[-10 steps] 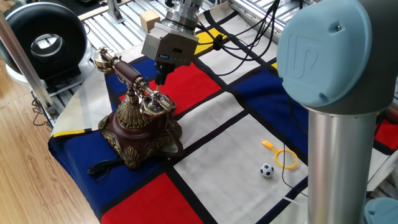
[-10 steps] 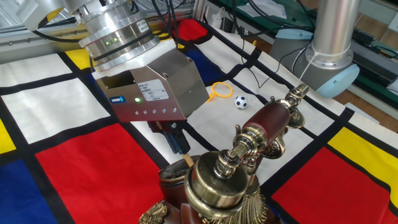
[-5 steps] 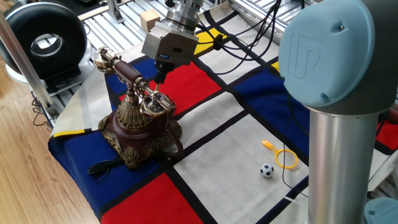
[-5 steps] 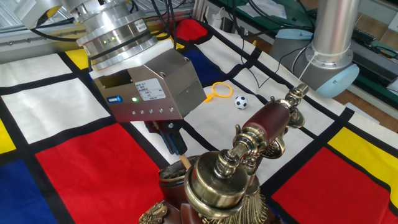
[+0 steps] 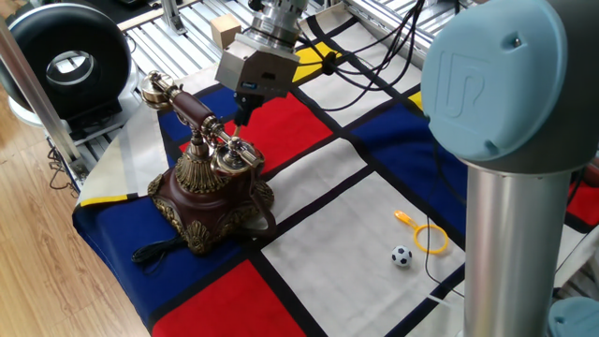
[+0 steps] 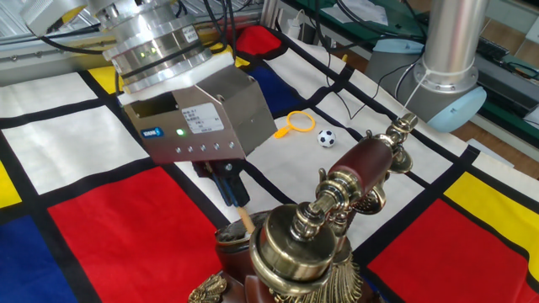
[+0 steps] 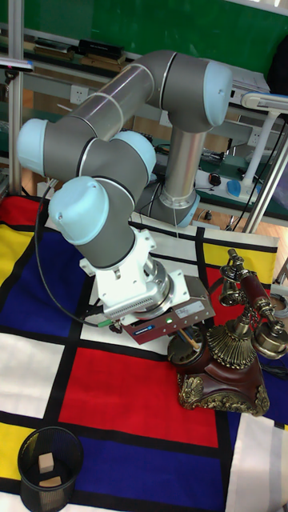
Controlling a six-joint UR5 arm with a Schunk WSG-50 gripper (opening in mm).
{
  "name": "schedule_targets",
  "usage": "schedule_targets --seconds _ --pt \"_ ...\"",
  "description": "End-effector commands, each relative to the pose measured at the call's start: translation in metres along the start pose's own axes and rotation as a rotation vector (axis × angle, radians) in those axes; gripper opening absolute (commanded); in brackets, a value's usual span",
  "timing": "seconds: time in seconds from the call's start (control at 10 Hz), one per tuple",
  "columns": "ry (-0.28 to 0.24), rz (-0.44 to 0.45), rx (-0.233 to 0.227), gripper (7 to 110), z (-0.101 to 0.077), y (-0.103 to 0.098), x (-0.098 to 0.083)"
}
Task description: Dial a number on an old rotary phone
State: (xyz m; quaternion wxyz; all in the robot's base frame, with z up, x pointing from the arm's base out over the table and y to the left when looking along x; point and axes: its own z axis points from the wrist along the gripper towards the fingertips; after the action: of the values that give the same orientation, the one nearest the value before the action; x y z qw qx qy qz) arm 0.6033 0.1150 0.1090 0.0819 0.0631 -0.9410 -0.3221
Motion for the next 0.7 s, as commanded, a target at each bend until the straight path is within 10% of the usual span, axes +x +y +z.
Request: schedule_targets --seconds 0.0,0.3,0.6 --pt "-0.030 -0.016 0.011 7 0.006 0.001 -0.006" --pt "-0.031 -0.023 0.016 7 0.007 -0.001 -0.007" --pt "0.020 -0.050 0.012 7 -0.030 -0.017 0.011"
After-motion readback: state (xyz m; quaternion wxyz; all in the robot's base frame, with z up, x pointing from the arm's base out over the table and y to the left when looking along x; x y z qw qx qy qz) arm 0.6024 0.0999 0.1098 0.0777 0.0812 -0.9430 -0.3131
